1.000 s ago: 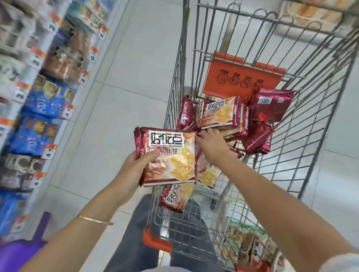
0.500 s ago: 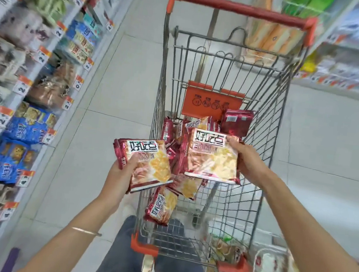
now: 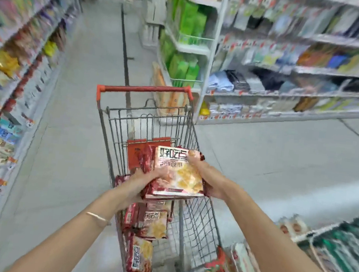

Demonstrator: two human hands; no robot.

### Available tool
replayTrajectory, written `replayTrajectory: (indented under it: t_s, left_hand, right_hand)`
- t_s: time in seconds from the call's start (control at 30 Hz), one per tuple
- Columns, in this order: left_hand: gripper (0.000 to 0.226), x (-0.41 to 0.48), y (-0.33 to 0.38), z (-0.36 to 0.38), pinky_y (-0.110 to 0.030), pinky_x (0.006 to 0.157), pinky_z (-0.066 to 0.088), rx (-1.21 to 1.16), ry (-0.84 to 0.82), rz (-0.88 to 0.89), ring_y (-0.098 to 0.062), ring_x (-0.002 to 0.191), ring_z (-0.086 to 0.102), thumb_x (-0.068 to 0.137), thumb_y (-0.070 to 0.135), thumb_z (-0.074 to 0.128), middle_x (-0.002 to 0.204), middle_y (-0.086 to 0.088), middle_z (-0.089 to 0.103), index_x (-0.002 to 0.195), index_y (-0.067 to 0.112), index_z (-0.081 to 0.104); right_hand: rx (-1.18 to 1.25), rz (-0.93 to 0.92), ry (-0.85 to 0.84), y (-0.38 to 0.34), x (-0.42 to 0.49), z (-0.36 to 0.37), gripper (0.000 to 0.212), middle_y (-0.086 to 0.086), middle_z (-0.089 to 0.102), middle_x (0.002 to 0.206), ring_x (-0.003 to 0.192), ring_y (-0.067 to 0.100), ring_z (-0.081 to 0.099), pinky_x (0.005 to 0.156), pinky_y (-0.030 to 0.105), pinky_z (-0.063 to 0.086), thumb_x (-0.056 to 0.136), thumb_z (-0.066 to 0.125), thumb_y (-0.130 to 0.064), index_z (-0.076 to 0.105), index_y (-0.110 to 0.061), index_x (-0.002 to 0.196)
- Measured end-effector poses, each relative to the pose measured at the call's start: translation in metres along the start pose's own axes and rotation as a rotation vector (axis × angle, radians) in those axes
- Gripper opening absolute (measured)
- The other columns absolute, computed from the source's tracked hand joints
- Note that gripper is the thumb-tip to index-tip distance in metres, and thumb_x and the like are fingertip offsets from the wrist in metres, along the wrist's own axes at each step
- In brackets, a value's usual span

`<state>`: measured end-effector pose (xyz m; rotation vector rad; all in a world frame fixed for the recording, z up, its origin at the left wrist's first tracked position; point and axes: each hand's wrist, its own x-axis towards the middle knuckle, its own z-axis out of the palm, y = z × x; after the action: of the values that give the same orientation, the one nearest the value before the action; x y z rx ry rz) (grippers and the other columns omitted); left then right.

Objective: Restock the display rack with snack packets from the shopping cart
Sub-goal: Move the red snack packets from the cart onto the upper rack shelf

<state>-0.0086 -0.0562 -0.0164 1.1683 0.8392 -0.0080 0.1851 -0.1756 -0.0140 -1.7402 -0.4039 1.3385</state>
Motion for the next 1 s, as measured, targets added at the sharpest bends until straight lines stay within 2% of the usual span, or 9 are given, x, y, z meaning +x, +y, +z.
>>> replayTrajectory:
  t_s: [0.1, 0.23, 0.3, 0.4, 0.47, 0.7, 0.83, 0.93, 1.0]
  left_hand:
    - [0.106, -0.009, 0.029, 0.017, -0.037, 0.072, 0.059, 0.133, -0.092, 0.095, -0.028, 0.092, 0.075, 0.056, 0.065, 0.085, 0.103, -0.016, 0.076, 0.134, 0.005, 0.047]
    - [0.084, -0.037, 0.082, 0.066, -0.032, 0.065, 0.057, 0.202, -0.242, 0.231, -0.021, 0.08, 0.074, 0.062, 0.059, 0.085, 0.096, -0.007, 0.077, 0.124, 0.011, 0.056]
    - [0.073, -0.058, 0.11, 0.102, -0.03, 0.065, 0.057, 0.264, -0.337, 0.301, -0.018, 0.075, 0.07, 0.058, 0.064, 0.084, 0.093, -0.005, 0.075, 0.11, 0.016, 0.067]
    - [0.028, -0.092, 0.144, 0.166, -0.029, 0.068, 0.057, 0.32, -0.472, 0.393, -0.016, 0.069, 0.069, 0.083, 0.048, 0.072, 0.084, -0.003, 0.074, 0.084, 0.02, 0.076]
    - [0.022, -0.12, 0.16, 0.214, -0.024, 0.058, 0.058, 0.365, -0.561, 0.446, -0.011, 0.06, 0.069, 0.078, 0.043, 0.074, 0.077, 0.0, 0.075, 0.08, 0.021, 0.074]
    - [0.032, -0.221, 0.172, 0.39, -0.017, 0.047, 0.052, 0.532, -0.861, 0.656, -0.009, 0.051, 0.065, 0.078, 0.05, 0.074, 0.07, 0.002, 0.073, 0.087, 0.02, 0.071]
    - [0.036, -0.264, 0.154, 0.493, -0.021, 0.054, 0.053, 0.612, -0.993, 0.712, -0.011, 0.061, 0.068, 0.084, 0.05, 0.071, 0.082, 0.0, 0.076, 0.098, 0.017, 0.07]
    - [0.046, -0.292, 0.133, 0.564, -0.028, 0.07, 0.047, 0.648, -1.076, 0.754, -0.016, 0.074, 0.063, 0.063, 0.055, 0.078, 0.09, -0.003, 0.071, 0.092, 0.02, 0.07]
    - [0.048, -0.303, 0.119, 0.61, -0.033, 0.08, 0.046, 0.691, -1.126, 0.767, -0.018, 0.079, 0.062, 0.058, 0.05, 0.081, 0.085, -0.002, 0.071, 0.092, 0.018, 0.069]
  right_hand:
    - [0.11, -0.101, 0.071, -0.019, -0.063, -0.012, 0.038, 0.006, 0.075, 0.102, 0.083, 0.019, 0.072, 0.075, 0.03, 0.06, 0.094, 0.065, -0.027, 0.059, -0.006, 0.125]
    - [0.185, -0.245, 0.212, -0.036, -0.155, -0.029, 0.017, 0.011, 0.072, 0.107, 0.091, 0.026, 0.066, 0.102, 0.043, 0.046, 0.088, 0.069, -0.015, 0.069, -0.01, 0.104]
    - [0.214, -0.315, 0.31, -0.042, -0.204, -0.042, 0.012, 0.008, 0.073, 0.102, 0.09, 0.024, 0.067, 0.104, 0.041, 0.047, 0.092, 0.065, -0.013, 0.069, -0.01, 0.102]
    - [0.242, -0.404, 0.456, -0.046, -0.29, -0.058, 0.012, 0.004, 0.075, 0.093, 0.081, 0.017, 0.07, 0.086, 0.03, 0.057, 0.095, 0.061, -0.016, 0.067, -0.01, 0.105]
    - [0.262, -0.451, 0.577, -0.042, -0.348, -0.072, 0.015, 0.003, 0.074, 0.092, 0.078, 0.015, 0.071, 0.074, 0.025, 0.059, 0.096, 0.061, -0.017, 0.065, -0.008, 0.108]
    - [0.297, -0.613, 0.945, 0.013, -0.539, -0.103, 0.011, 0.0, 0.075, 0.083, 0.072, 0.013, 0.072, 0.071, 0.025, 0.059, 0.093, 0.065, -0.021, 0.069, -0.012, 0.096]
    - [0.388, -0.701, 1.068, 0.059, -0.623, -0.127, 0.016, 0.005, 0.076, 0.089, 0.075, 0.017, 0.073, 0.067, 0.027, 0.06, 0.094, 0.06, -0.014, 0.065, -0.009, 0.109]
    - [0.396, -0.707, 1.167, 0.096, -0.674, -0.155, 0.028, 0.007, 0.075, 0.098, 0.083, 0.019, 0.073, 0.074, 0.03, 0.06, 0.093, 0.06, -0.012, 0.063, -0.006, 0.12]
    - [0.383, -0.686, 1.216, 0.12, -0.703, -0.179, 0.02, 0.005, 0.077, 0.089, 0.076, 0.017, 0.074, 0.067, 0.027, 0.059, 0.093, 0.06, -0.007, 0.066, -0.006, 0.112]
